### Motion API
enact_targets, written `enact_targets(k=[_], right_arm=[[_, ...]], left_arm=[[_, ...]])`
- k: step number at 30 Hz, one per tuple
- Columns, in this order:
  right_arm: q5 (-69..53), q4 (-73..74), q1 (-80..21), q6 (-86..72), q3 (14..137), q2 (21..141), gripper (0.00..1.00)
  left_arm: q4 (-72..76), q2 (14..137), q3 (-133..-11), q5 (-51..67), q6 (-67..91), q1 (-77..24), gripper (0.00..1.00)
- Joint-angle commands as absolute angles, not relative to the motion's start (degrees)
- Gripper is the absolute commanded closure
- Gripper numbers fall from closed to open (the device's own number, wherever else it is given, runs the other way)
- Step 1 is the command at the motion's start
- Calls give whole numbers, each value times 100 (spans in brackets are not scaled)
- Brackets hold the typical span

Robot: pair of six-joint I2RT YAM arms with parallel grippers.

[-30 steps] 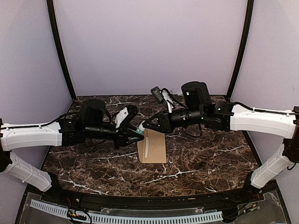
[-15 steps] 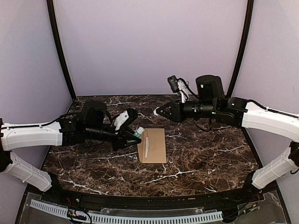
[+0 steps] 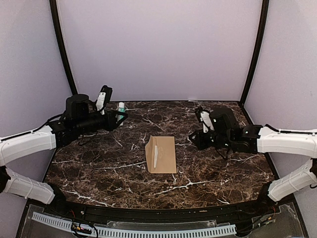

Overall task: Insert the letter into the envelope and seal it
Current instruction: Place the solid glue cap at the center of the board.

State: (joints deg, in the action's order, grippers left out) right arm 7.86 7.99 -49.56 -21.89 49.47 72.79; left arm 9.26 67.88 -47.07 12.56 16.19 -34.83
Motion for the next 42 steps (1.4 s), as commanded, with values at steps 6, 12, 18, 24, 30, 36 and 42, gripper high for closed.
enact_targets(k=[6,12,18,24,30,36,42], right_arm=[[2572,166,-4814,-2786,3879,7528,87],[2683,146,-4694,-2665,3914,8192,87],[2791,158,-4689,-2612,4122,8836,86],[2783,212,-4686,-2625,4227,9078,80],[2760,206,-4687,-2620,4210,9125,67],[2752,371,-4685,-2644,4288,9069,59],[2928,965,-4685,-2654,4724,8423,31]], left_arm=[[1480,6538,-4333,801,2734,-3445,100],[1588,6495,-4267,879,2931,-3441,100],[1652,6504,-4228,958,3019,-3437,100],[1644,6472,-4238,972,3030,-3437,100],[1643,6484,-4236,993,3046,-3437,100],[1639,6449,-4253,1054,3065,-3437,100],[1773,6425,-4227,1145,3279,-3437,100]])
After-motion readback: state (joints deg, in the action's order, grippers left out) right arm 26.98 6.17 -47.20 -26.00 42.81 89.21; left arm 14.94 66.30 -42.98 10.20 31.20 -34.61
